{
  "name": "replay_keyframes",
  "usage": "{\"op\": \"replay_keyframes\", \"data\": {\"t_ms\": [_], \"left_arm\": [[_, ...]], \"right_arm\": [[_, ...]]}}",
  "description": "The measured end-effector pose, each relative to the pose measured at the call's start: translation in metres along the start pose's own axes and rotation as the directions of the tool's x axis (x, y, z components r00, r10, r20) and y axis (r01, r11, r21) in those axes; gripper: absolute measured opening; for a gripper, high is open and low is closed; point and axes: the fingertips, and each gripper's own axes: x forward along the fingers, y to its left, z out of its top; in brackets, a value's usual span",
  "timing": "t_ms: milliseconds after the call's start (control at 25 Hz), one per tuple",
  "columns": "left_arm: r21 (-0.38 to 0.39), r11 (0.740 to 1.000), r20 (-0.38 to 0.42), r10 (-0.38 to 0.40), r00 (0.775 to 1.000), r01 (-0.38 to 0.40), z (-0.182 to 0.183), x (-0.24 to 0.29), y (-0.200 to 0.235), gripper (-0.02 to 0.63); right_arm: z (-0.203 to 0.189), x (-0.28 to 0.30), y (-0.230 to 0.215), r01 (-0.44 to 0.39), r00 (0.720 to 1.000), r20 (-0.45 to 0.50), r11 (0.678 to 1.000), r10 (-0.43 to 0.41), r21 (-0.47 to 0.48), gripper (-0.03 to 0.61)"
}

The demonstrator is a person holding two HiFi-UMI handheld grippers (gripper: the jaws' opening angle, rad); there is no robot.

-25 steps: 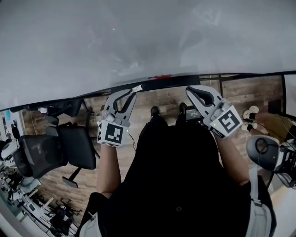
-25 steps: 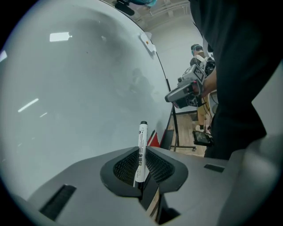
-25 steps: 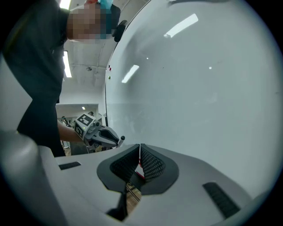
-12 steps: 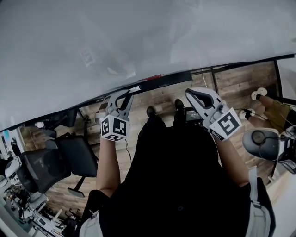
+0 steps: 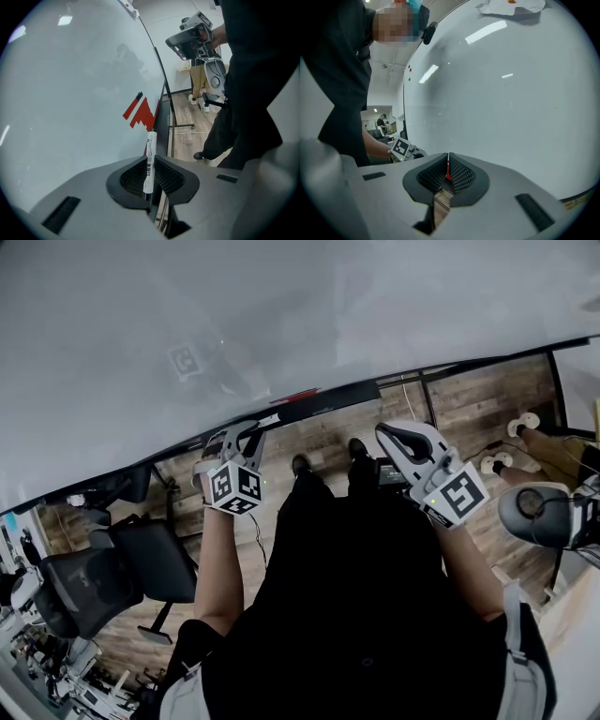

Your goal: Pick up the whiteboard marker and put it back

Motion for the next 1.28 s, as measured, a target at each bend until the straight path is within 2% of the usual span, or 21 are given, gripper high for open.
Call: {"op": "replay_keyframes", "data": {"t_ms": [440, 1280], "left_arm": [[0.009, 0.999, -0.065, -0.03, 0.997, 0.031, -0.019, 0.018, -0.008, 0.061], [-0.034, 0.998, -0.075, -0.053, 0.996, 0.051, -0.019, 0.025, -0.012, 0.064]], "right_arm": [[-0.001, -0.002, 0.0, 0.002, 1.0, -0.008, 1.0, -0.002, 0.008, 0.02], [-0.003, -0.008, -0.004, 0.003, 1.0, -0.012, 1.0, -0.003, 0.011, 0.02]]}}
